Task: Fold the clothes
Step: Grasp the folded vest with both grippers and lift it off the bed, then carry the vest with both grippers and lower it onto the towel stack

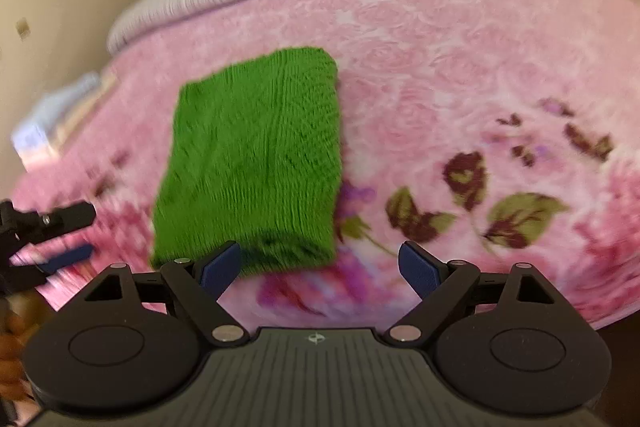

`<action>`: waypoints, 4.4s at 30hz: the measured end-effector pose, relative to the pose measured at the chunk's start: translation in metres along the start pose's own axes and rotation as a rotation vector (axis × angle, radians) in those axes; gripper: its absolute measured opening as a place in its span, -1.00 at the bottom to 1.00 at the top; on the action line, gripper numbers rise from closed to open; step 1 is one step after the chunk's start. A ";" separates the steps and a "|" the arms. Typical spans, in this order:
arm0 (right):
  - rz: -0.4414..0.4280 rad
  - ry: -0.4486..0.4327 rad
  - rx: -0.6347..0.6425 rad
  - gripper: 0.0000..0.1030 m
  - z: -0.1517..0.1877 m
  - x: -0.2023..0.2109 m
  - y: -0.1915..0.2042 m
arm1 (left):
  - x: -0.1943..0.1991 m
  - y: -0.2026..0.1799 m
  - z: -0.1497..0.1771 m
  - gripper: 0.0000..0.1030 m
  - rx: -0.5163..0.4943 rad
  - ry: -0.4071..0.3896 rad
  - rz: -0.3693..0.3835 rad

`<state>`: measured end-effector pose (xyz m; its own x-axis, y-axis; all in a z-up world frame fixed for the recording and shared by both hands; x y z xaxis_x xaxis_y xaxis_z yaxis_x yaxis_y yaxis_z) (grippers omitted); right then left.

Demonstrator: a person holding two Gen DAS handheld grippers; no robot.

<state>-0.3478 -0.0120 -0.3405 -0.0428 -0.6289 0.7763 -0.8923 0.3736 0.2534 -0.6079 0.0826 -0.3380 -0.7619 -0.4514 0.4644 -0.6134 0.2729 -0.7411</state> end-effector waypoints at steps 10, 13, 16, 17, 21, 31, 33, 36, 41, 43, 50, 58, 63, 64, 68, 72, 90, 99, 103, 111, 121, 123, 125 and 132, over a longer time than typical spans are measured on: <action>-0.226 0.090 -0.313 0.57 -0.034 -0.058 -0.039 | -0.079 0.056 -0.022 0.39 0.293 0.079 0.093; -0.264 0.122 -0.360 0.55 -0.042 -0.079 -0.042 | -0.091 0.066 -0.023 0.34 0.339 0.070 0.095; -0.305 0.153 -0.392 0.46 -0.048 -0.097 -0.040 | -0.098 0.066 -0.027 0.29 0.352 0.066 0.110; -0.324 0.164 -0.401 0.43 -0.051 -0.103 -0.039 | -0.102 0.066 -0.029 0.27 0.356 0.065 0.112; -0.383 0.197 -0.444 0.40 -0.064 -0.126 -0.036 | -0.119 0.067 -0.039 0.10 0.358 0.059 0.137; -0.507 0.260 -0.420 0.07 -0.086 -0.170 -0.028 | -0.167 0.081 -0.061 -0.37 0.408 0.162 0.278; -0.518 0.266 -0.390 -0.08 -0.087 -0.174 -0.025 | -0.171 0.081 -0.064 -0.42 0.380 0.184 0.283; -0.533 0.274 -0.344 -0.22 -0.089 -0.180 -0.022 | -0.174 0.082 -0.066 -0.46 0.374 0.208 0.279; -0.470 0.340 -0.388 -0.28 -0.102 -0.170 -0.014 | -0.174 0.070 -0.078 -0.50 0.393 0.260 0.201; -0.446 0.361 -0.400 -0.30 -0.111 -0.160 -0.006 | -0.170 0.058 -0.091 -0.53 0.375 0.278 0.170; -0.444 0.400 -0.458 -0.32 -0.165 -0.099 0.033 | -0.121 -0.001 -0.158 -0.55 0.379 0.240 0.123; -0.564 0.446 -0.374 -0.31 -0.241 -0.037 0.128 | -0.006 -0.049 -0.239 -0.55 0.394 0.070 0.106; -0.629 0.458 -0.280 -0.31 -0.257 -0.042 0.228 | 0.062 -0.011 -0.289 -0.55 0.408 -0.035 0.091; -0.638 0.458 -0.273 -0.31 -0.256 -0.045 0.249 | 0.074 0.001 -0.302 -0.55 0.405 -0.047 0.088; -0.653 0.449 -0.274 -0.31 -0.245 -0.063 0.340 | 0.113 0.063 -0.363 -0.55 0.386 -0.037 0.086; -0.632 0.432 -0.322 -0.31 -0.232 -0.090 0.435 | 0.139 0.127 -0.435 -0.55 0.348 0.008 0.085; -0.564 0.346 -0.345 -0.30 -0.236 -0.243 0.674 | 0.110 0.328 -0.647 -0.55 0.235 0.150 0.093; -0.520 0.307 -0.349 -0.30 -0.245 -0.308 0.682 | 0.064 0.393 -0.695 -0.54 0.219 0.181 0.107; -0.478 0.304 -0.318 -0.26 -0.240 -0.331 0.684 | 0.051 0.410 -0.690 -0.53 0.229 0.191 0.095; -0.402 0.382 -0.315 -0.06 -0.219 -0.348 0.682 | 0.047 0.441 -0.672 -0.49 0.289 0.206 0.065; -0.210 0.217 -0.021 0.03 -0.256 -0.290 0.682 | 0.092 0.410 -0.673 -0.47 0.102 0.169 -0.105; -0.207 0.175 0.053 -0.23 -0.256 -0.277 0.695 | 0.094 0.406 -0.666 -0.47 0.055 0.185 -0.123; -0.219 0.173 0.132 -0.50 -0.249 -0.272 0.712 | 0.096 0.402 -0.659 -0.47 0.008 0.200 -0.140; -0.206 0.202 0.358 -0.50 -0.193 -0.275 0.749 | 0.103 0.387 -0.636 -0.69 -0.158 0.255 -0.201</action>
<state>-0.9173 0.5724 -0.2524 0.2084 -0.5066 0.8366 -0.9737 -0.0270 0.2262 -1.0562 0.6818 -0.2689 -0.6380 -0.2882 0.7141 -0.7655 0.3374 -0.5478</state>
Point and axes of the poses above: each gripper's, at about its wrist camera, not at the fingertips, and x roughly against the way its jaws point, y to its left, z to its underside, the point moved 6 cm from there along -x, roughly the way its jaws point, and after that the axes turned 8 degrees about z, right-handed, at the moved point
